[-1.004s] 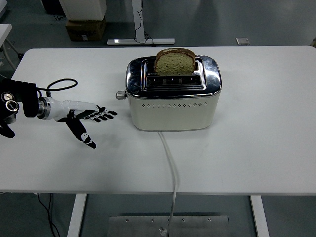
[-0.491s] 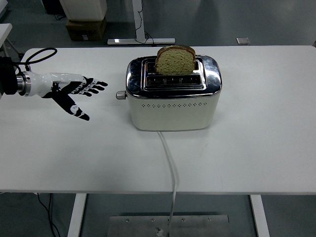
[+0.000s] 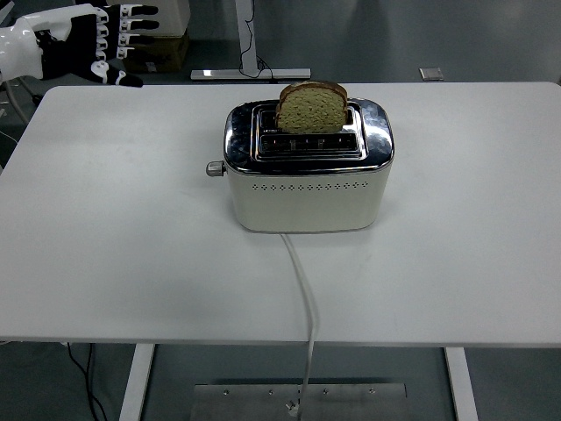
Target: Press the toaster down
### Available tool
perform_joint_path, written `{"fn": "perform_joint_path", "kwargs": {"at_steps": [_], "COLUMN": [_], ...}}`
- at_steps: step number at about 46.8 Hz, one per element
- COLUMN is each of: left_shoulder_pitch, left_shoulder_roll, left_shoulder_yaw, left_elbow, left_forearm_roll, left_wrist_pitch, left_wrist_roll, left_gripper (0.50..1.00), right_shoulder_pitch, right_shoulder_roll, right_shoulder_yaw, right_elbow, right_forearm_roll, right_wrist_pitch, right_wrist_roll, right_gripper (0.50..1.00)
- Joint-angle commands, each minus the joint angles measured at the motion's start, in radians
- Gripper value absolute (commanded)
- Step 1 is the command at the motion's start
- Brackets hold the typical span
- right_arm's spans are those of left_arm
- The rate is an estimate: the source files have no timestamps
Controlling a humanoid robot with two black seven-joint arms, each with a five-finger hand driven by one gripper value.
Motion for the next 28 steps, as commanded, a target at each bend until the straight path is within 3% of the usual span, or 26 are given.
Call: {"fn": "perform_joint_path", "kwargs": {"at_steps": [1,6,14,28], "left_shoulder_pitch": [0.006,0.012,0.054,0.167], "left_shoulder_roll": [-0.018,-0.047,-0.084,-0.135], "left_shoulder_yaw": [-0.003,-0.003,-0.004,-0.058], "left_elbow": [0.051,0.128,0.231,0.265], "left_forearm_roll": [-0.089,-0.210,-0.365,-0.520], "left_wrist_pitch": [0.000,0.000,0.000,0.006], "left_wrist_roll": [0.000,-0.007,-0.061,-0.089], "left_gripper": [1.000,1.000,1.000,1.000], "right_shoulder_pitch": [0.000,0.000,0.000,0.000], "right_shoulder_roll": [0.000,0.000,0.000,0.000], "right_shoulder_yaw": [0.001,0.000,0.001,0.001], "right_elbow": [0.000,0.000,0.000,0.000], "right_forearm_roll": [0.000,0.000,0.000,0.003], "right_wrist_pitch": [0.001,0.001,0.001,0.001], "right_wrist_roll": [0.000,0.000,0.000,0.000], "right_gripper": [0.998,0.998,1.000,0.998]}}
